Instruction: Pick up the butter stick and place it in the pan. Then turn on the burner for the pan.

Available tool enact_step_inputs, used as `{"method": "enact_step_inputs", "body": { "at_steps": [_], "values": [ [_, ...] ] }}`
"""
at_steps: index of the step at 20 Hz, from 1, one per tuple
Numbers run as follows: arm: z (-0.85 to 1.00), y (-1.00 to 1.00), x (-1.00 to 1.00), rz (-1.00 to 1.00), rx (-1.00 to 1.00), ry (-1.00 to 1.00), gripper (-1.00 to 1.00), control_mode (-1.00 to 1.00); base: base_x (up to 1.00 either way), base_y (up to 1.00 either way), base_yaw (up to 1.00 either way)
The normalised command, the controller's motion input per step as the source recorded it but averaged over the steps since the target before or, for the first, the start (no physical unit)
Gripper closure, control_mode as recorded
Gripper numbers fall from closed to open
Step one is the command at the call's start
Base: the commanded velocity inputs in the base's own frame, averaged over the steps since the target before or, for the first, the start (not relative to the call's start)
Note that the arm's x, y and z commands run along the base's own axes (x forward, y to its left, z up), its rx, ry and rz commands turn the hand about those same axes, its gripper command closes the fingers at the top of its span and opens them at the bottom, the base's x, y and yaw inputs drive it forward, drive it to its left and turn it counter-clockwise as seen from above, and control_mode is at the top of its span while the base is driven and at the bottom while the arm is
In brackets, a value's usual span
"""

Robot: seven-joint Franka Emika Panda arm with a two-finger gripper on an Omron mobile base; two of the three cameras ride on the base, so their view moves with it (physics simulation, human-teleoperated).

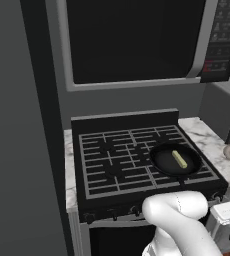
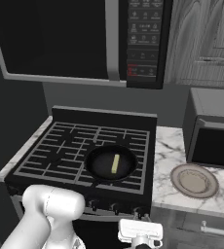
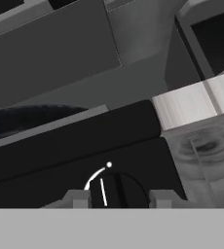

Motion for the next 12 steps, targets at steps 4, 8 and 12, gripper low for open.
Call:
{"method": "enact_step_inputs", "body": {
  "at_steps": [4, 8, 12],
  "values": [
    [0.08, 0.00, 0.00, 0.00, -0.12, 0.00, 1.00, -1.00, 0.00, 0.00, 0.00],
    [0.02, 0.00, 0.00, 0.00, -0.19, 0.00, 1.00, -1.00, 0.00, 0.00, 0.00],
    [0.00, 0.00, 0.00, 0.00, -0.21, 0.00, 1.00, -1.00, 0.00, 0.00, 0.00]
  ]
}}
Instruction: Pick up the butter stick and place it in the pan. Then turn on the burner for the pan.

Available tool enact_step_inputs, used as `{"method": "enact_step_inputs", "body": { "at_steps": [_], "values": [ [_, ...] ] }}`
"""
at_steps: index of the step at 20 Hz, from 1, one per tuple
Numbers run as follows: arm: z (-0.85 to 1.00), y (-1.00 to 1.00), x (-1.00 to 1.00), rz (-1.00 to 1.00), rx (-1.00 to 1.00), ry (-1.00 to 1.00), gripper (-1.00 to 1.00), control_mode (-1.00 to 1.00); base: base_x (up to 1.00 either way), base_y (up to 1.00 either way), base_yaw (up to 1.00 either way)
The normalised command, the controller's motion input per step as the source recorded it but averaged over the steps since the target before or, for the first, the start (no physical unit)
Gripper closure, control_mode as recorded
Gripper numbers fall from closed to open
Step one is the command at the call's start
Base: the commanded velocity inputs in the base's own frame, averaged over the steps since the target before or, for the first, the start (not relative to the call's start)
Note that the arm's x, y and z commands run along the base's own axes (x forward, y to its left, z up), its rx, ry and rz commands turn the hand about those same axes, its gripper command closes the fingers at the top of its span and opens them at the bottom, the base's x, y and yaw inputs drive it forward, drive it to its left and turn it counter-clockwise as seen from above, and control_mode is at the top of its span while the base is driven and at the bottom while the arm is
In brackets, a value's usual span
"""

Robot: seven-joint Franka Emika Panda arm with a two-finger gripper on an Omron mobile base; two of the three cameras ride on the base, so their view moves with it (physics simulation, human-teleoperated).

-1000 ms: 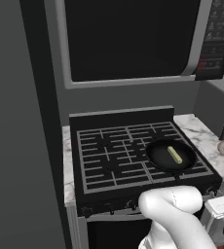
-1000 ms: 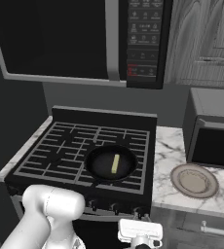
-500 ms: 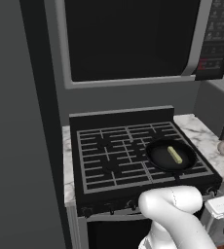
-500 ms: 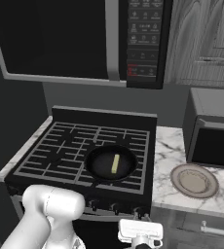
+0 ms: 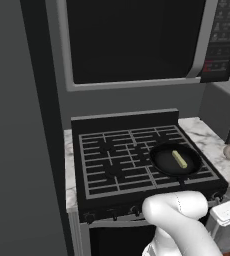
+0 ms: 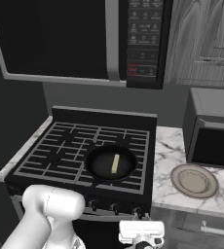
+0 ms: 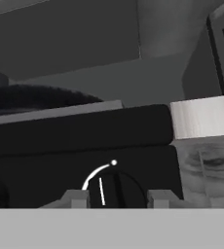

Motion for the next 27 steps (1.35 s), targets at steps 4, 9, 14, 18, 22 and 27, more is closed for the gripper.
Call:
{"method": "enact_step_inputs", "body": {
  "at_steps": [4, 9, 14, 18, 22, 27],
  "values": [
    [0.04, 0.00, 0.00, 0.00, -0.21, 0.04, 1.00, -1.00, 0.00, 0.00, 0.00],
    [0.06, 0.00, 0.00, -0.02, -0.21, 0.07, 1.00, -1.00, 0.00, 0.00, 0.00],
    [0.04, 0.00, 0.00, -0.05, -0.21, 0.08, 1.00, -1.00, 0.00, 0.00, 0.00],
    [0.01, 0.00, 0.01, -0.06, -0.20, 0.09, 1.00, -1.00, 0.00, 0.00, 0.00],
    [0.00, 0.00, 0.00, -0.07, -0.20, 0.09, 1.00, -1.00, 0.00, 0.00, 0.00],
    [0.00, 0.00, 0.00, -0.08, -0.22, 0.10, 1.00, -1.00, 0.00, 0.00, 0.00]
  ]
}}
